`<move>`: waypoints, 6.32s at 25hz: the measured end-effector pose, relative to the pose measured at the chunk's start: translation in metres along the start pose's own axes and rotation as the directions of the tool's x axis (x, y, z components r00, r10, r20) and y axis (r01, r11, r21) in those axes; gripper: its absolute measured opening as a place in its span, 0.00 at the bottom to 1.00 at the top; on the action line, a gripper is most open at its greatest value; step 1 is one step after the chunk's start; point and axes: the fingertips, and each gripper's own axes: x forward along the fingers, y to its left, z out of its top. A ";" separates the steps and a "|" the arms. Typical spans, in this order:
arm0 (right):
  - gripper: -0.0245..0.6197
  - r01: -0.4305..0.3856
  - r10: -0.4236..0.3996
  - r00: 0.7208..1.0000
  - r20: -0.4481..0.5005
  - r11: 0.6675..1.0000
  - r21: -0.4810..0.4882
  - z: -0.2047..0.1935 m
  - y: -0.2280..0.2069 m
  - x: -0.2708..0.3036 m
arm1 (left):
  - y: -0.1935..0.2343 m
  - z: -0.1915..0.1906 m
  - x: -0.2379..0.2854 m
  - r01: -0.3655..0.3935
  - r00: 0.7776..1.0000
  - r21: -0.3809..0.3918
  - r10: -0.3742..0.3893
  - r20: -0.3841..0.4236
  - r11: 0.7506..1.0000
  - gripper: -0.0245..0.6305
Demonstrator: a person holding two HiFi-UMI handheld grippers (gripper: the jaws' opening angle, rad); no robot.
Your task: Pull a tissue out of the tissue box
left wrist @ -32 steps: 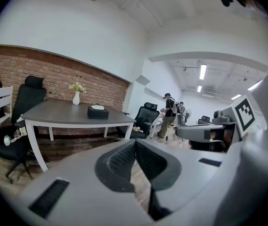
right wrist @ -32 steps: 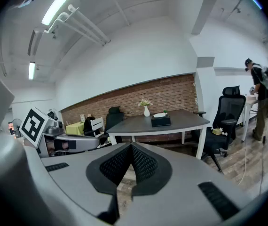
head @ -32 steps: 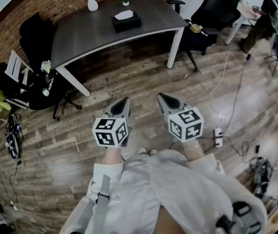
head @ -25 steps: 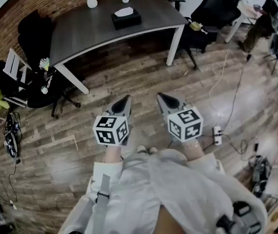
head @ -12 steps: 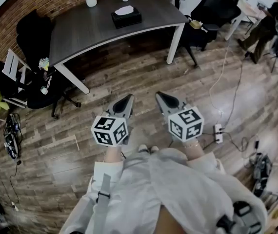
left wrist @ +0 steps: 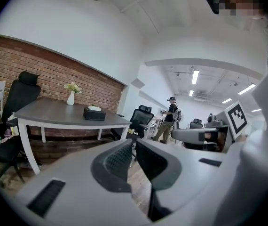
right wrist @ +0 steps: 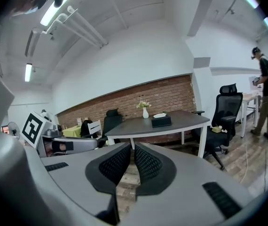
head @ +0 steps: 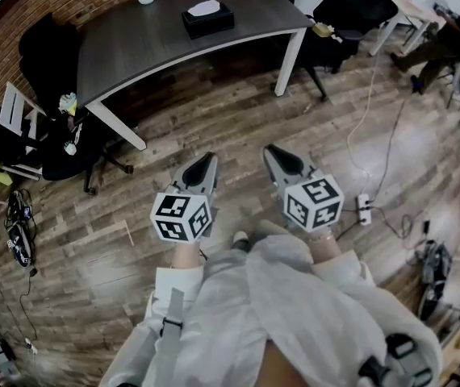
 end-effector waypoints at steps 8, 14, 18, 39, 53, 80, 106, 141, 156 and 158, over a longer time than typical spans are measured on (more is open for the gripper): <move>0.17 0.045 -0.045 0.999 -0.019 0.999 -0.002 -0.004 -0.013 0.014 | 0.019 -0.005 0.012 -0.027 0.999 -0.018 0.027 -0.018 0.999 0.23; 0.17 0.045 -0.045 0.998 -0.031 0.999 -0.003 0.003 -0.041 0.054 | 0.046 0.001 0.040 -0.048 0.998 -0.026 0.047 -0.037 0.999 0.24; 0.17 0.037 -0.036 0.998 -0.041 0.999 0.009 0.016 -0.069 0.092 | 0.075 0.018 0.070 -0.091 0.995 -0.026 0.090 -0.035 0.995 0.24; 0.17 -0.050 0.048 0.998 -0.051 0.998 -0.032 0.103 -0.200 0.233 | 0.144 0.113 0.237 -0.151 0.989 -0.015 0.150 -0.007 0.988 0.24; 0.17 -0.044 0.048 0.993 -0.108 0.998 0.040 0.091 -0.233 0.287 | 0.185 0.119 0.291 -0.125 0.990 -0.025 0.123 -0.066 0.992 0.24; 0.17 0.113 -0.109 0.991 -0.081 0.993 0.046 0.190 -0.291 0.541 | 0.408 0.253 0.460 0.044 0.997 0.047 -0.041 -0.071 0.998 0.24; 0.17 0.122 -0.115 0.982 -0.150 0.992 0.035 0.191 -0.330 0.597 | 0.447 0.239 0.488 0.031 0.986 0.021 -0.027 -0.165 0.999 0.24; 0.21 0.060 -0.036 0.964 -0.263 0.995 0.082 0.163 -0.372 0.627 | 0.460 0.236 0.567 0.080 0.940 0.192 -0.010 -0.341 0.978 0.24; 0.21 0.037 -0.013 0.961 -0.276 0.996 0.081 0.159 -0.371 0.632 | 0.448 0.221 0.590 0.224 0.881 0.312 -0.054 -0.470 0.923 0.24; 0.21 0.036 -0.013 0.962 -0.274 0.996 0.079 0.158 -0.371 0.632 | 0.448 0.220 0.592 0.228 0.878 0.316 -0.054 -0.476 0.921 0.24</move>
